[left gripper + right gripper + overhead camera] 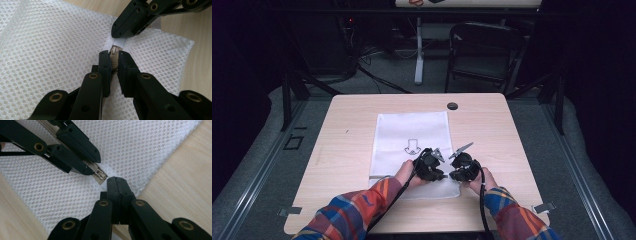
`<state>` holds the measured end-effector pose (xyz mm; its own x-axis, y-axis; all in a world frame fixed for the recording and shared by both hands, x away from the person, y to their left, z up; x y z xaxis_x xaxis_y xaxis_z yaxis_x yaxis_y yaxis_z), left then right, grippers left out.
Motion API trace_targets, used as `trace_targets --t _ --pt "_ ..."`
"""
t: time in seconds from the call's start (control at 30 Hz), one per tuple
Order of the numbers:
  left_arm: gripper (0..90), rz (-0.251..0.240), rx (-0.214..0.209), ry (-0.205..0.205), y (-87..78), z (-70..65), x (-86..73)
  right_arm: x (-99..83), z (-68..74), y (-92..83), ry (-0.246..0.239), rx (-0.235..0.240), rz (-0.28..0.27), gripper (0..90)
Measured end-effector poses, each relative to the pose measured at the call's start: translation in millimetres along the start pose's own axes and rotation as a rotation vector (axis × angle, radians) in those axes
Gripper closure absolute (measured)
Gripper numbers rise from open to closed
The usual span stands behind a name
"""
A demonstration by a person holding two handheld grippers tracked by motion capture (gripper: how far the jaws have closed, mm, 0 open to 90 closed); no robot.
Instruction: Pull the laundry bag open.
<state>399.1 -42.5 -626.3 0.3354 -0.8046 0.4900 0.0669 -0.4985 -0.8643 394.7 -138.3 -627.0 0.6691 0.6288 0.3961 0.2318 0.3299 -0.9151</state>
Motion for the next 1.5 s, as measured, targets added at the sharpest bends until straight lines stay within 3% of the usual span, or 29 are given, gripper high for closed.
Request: trace_targets --t 0.17,0.33,0.43,0.67,0.8,0.87,0.93,1.0,1.2,1.23,1.4,1.5 --pt "81.6 -0.002 0.001 -0.022 -7.6 7.7 -5.7 0.3 0.2 0.3 0.025 -0.002 -0.001 90.0" --pt "81.3 0.001 -0.012 -0.031 -8.8 10.6 -9.8 -0.1 -1.0 -0.3 0.013 -0.017 0.016 90.0" --pt "81.2 0.004 -0.015 -0.022 -6.9 7.5 -8.4 -1.0 -0.4 -1.2 -0.005 -0.037 0.035 90.0" --pt "80.7 0.006 -0.015 0.005 -3.1 3.5 -8.2 -6.2 -0.8 -4.4 -0.015 -0.024 0.060 90.0" --pt "80.7 -0.002 -0.023 -0.003 -2.7 4.0 -8.4 -1.0 1.1 -6.3 -0.012 -0.011 0.023 89.8" --pt "80.6 -0.003 -0.025 -0.001 -2.5 3.8 -8.8 10.4 5.8 -6.7 -0.003 -0.015 -0.042 88.9" --pt "80.1 -0.010 -0.020 -0.004 -2.1 3.5 -8.7 13.5 7.5 -3.4 -0.006 -0.012 -0.047 87.1" --pt "80.1 -0.007 -0.018 0.002 -2.1 3.9 -9.1 10.2 7.8 1.5 -0.017 -0.008 0.000 86.7" --pt "80.9 0.000 0.006 0.023 -1.9 2.3 -8.3 8.7 7.9 3.8 -0.014 0.005 -0.021 89.4" --pt "81.1 -0.005 0.010 0.018 -1.7 1.8 -7.7 7.5 5.6 3.3 -0.038 -0.015 -0.008 90.0" --pt "81.3 0.002 0.029 0.028 -4.2 1.5 -6.6 6.7 6.1 3.4 -0.035 -0.010 -0.018 90.0" --pt "81.3 0.002 0.042 0.030 -7.4 2.8 -5.8 6.7 5.5 3.2 -0.052 -0.032 -0.019 90.0"
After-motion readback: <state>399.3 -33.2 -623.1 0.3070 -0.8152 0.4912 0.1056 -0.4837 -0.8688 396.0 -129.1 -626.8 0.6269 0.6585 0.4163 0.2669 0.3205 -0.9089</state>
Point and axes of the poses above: each handheld gripper's, and its own axes: y roughly forward along the jaws, x roughly out of its top, z roughly to its left, the point moved 8 cm from there along y, roughly forward along the jaws, and after that the axes turned 4 degrees about z, right-handed, at the moved point
